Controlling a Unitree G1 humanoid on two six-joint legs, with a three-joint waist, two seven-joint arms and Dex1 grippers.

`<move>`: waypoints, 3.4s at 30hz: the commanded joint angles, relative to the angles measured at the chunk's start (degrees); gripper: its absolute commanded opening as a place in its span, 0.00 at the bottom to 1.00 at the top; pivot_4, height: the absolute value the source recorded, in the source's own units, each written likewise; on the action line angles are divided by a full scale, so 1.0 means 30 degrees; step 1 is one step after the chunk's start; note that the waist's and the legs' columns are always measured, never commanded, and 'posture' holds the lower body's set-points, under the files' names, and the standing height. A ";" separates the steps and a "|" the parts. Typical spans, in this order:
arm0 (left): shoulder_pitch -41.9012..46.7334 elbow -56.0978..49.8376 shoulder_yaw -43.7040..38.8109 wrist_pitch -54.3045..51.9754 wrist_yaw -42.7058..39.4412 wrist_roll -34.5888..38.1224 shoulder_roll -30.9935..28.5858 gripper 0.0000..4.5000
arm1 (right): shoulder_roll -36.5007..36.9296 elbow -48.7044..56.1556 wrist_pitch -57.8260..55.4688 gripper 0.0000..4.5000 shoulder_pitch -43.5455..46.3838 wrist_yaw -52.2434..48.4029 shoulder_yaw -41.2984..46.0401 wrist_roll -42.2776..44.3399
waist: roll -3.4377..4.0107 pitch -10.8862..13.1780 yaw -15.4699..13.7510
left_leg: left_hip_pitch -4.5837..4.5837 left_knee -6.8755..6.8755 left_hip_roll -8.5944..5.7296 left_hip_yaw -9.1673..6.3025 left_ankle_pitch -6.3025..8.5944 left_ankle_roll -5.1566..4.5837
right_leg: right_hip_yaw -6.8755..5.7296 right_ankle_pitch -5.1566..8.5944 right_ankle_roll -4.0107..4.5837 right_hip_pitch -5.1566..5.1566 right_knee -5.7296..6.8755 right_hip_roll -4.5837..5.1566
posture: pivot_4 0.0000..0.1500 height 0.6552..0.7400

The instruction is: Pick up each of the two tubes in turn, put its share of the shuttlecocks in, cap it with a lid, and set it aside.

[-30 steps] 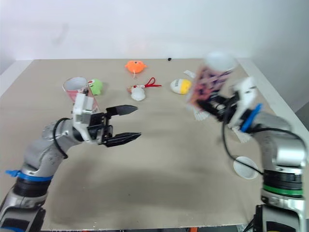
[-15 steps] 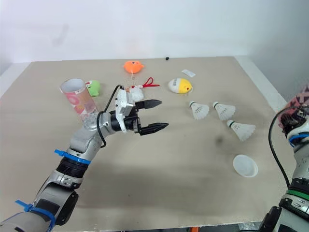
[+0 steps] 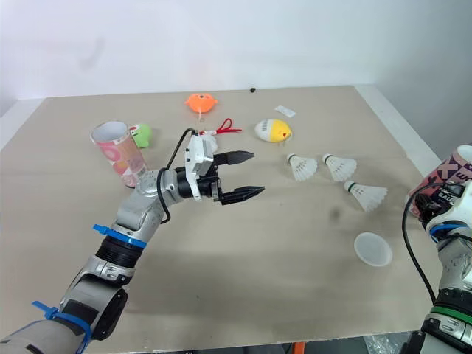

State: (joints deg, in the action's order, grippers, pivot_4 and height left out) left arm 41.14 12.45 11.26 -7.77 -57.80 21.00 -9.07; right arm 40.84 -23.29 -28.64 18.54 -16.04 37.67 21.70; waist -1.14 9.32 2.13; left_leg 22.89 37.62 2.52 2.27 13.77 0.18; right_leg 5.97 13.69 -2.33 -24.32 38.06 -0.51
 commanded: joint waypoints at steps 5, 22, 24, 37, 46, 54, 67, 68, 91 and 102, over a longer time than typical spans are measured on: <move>0.0302 -0.0722 -0.0755 0.0834 -0.0213 0.0688 0.0695 1.00 | -0.0262 -0.0137 0.0393 0.42 -0.0256 -0.0212 -0.0556 0.0028 | -0.0002 0.0000 0.0164 | -0.0002 0.0002 0.0001 0.0003 -0.0001 0.0000 | 0.0009 -0.0003 -0.0004 0.0005 -0.0002 -0.0004 | 1.00 1.00; 0.0107 -0.0707 -0.0744 0.0744 -0.0304 0.0558 0.0573 1.00 | -0.0173 -0.0360 -0.0408 0.97 -0.0679 -0.2107 -0.1020 0.0913 | -0.0074 0.0007 0.0221 | -0.0084 0.0004 0.0001 0.0059 -0.0002 0.0000 | 0.0117 -0.0025 -0.0037 0.0063 -0.0005 -0.0034 | 1.00 1.00; 0.0091 -0.0683 -0.0766 0.0716 -0.0325 0.0581 0.0544 1.00 | -0.0074 -0.0233 -0.0526 0.97 -0.0889 -0.2238 -0.0965 0.0981 | -0.0074 0.0007 0.0215 | -0.0086 0.0004 0.0001 0.0059 -0.0002 0.0000 | 0.0118 -0.0025 -0.0037 0.0063 -0.0005 -0.0035 | 1.00 1.00; 0.0244 -0.0522 -0.0846 0.0552 -0.0497 0.0584 0.0280 1.00 | 0.1380 0.0993 -0.1143 0.97 -0.3107 -0.3300 -0.0233 0.1348 | -0.0072 0.0007 0.0163 | -0.0072 0.0003 -0.0005 0.0050 -0.0001 0.0001 | 0.0116 -0.0013 -0.0050 0.0062 -0.0013 -0.0033 | 1.00 1.00; -0.1615 -0.2819 -0.0778 -0.1251 -0.0630 0.0836 -0.1680 1.00 | 0.2697 0.6142 -0.3430 0.97 -0.5969 -0.7648 0.1971 0.5026 | -0.0035 0.0002 0.0281 | -0.0066 -0.0011 -0.0018 0.0046 0.0000 -0.0001 | 0.0150 -0.0001 -0.0066 0.0050 -0.0016 -0.0035 | 1.00 1.00; -0.5672 -0.8088 -0.1786 -0.4771 0.1207 0.1958 -0.3782 1.00 | 0.3049 1.6388 -0.6089 0.97 -0.6406 -1.1073 -0.0661 1.0764 | -0.0066 0.0033 0.0356 | -0.0081 -0.0013 0.0026 0.0005 -0.0003 -0.0004 | 0.0122 -0.0012 -0.0050 0.0061 -0.0012 -0.0069 | 1.00 1.00; -1.6712 -1.7828 -0.6999 -0.7321 0.8111 0.2207 -0.5112 1.00 | -0.1968 1.4147 -0.2072 0.97 0.1014 -0.9344 -1.4729 0.2970 | -0.0218 0.0064 0.0259 | 0.0040 0.0002 0.0048 -0.0020 0.0010 0.0038 | 0.0117 0.0034 -0.0030 -0.0047 -0.0012 -0.0024 | 1.00 1.00; -1.7573 -1.8412 -0.7243 -0.7112 0.8644 0.1973 -0.4887 1.00 | -0.2402 1.3531 -0.1736 0.97 0.1500 -0.9391 -1.5014 0.2668 | -0.0264 0.0072 0.0235 | 0.0053 0.0003 0.0046 -0.0019 0.0010 0.0039 | 0.0108 0.0039 -0.0030 -0.0052 -0.0011 -0.0004 | 1.00 1.00; -1.6801 -1.3265 -1.0887 -0.3803 1.4474 0.0368 -0.2052 1.00 | -0.5550 1.0784 0.0923 0.97 0.3290 -0.8745 -1.4440 0.0553 | -0.0352 0.0053 0.0199 | 0.0051 0.0051 0.0060 -0.0024 -0.0002 0.0055 | 0.0035 -0.0024 0.0035 -0.0029 -0.0011 -0.0057 | 1.00 1.00; -1.0652 -0.6930 -0.9428 -0.4249 1.3015 -0.0156 -0.4047 1.00 | -0.5247 1.3600 -0.0306 0.97 0.1426 -0.7135 -1.3476 0.0839 | -0.0369 0.0048 0.0156 | 0.0071 0.0050 0.0041 -0.0052 -0.0030 0.0103 | -0.0001 -0.0048 0.0059 -0.0027 0.0002 -0.0040 | 1.00 1.00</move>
State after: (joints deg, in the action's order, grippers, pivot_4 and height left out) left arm 8.38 -8.83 -17.28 -21.19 -17.94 20.88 -20.10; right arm 24.67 14.34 -29.40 22.71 -38.08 -4.44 23.37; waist -2.25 9.47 2.59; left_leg 23.11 37.77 2.64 2.12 13.68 0.50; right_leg 5.97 13.54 -2.15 -24.40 38.05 -0.63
